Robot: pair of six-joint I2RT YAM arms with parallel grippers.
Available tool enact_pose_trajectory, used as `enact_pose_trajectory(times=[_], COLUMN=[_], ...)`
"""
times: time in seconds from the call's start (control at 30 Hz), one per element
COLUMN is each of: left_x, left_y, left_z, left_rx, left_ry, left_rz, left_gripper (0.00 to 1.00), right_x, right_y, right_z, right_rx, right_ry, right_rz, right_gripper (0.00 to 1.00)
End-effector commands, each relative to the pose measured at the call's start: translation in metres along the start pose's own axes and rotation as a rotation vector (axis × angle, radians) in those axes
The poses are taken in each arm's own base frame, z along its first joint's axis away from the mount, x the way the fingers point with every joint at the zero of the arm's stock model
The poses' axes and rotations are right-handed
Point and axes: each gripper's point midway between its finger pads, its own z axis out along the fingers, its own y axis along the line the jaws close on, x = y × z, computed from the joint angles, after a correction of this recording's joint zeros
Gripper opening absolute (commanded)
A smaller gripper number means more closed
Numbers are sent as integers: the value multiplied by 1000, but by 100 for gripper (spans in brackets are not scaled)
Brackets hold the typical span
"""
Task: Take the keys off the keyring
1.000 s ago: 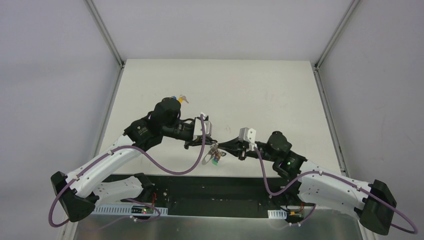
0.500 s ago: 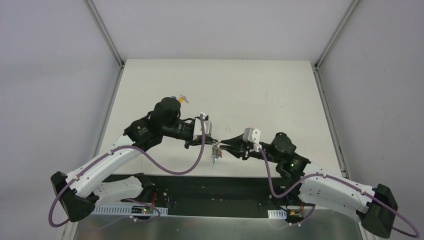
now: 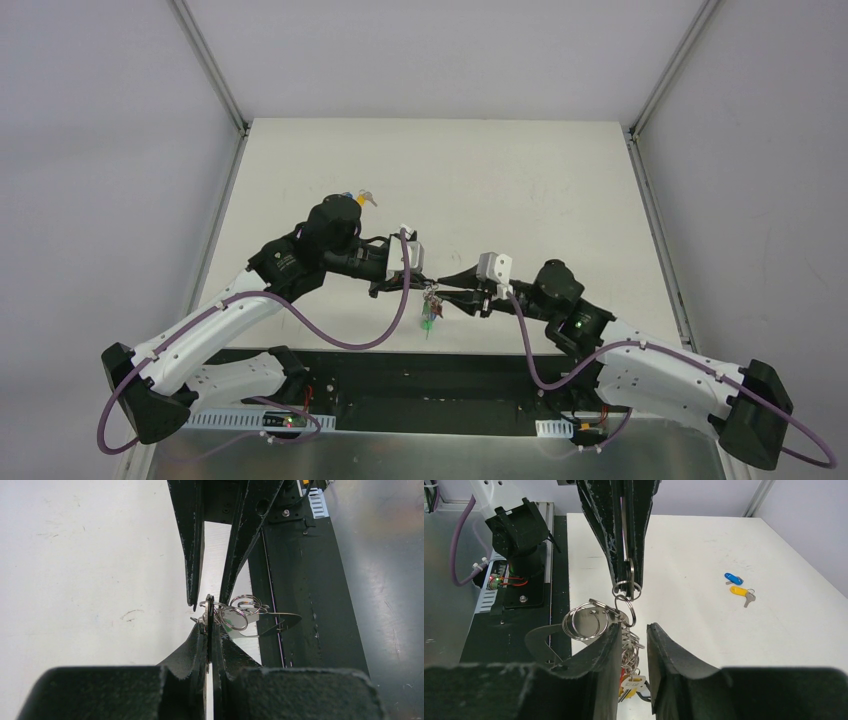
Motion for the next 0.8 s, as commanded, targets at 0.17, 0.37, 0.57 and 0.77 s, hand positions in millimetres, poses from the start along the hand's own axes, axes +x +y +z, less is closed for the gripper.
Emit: enact_pose_trajectory(times=[0.17,0.37,0.57,0.77], left_x=[-28,-28,-27,-27], left_y=[1,2,2,2], left_z=[-7,-7,-7,-7], left_rx=[7,3,3,3], left_ry=[-92,-91,-90,-90], left_rz=[68,68,68,65], left_gripper=[0,0,0,0], right_x=[-49,-50,-52,-56], right_y=[1,4,3,4], right_z=[4,4,3,5], right_rx=[-36,-53,-48,-58], right_ry=[-113,-117,-123,-127], right_rz=[-65,-60,-58,-42], right_gripper=[31,20,18,17])
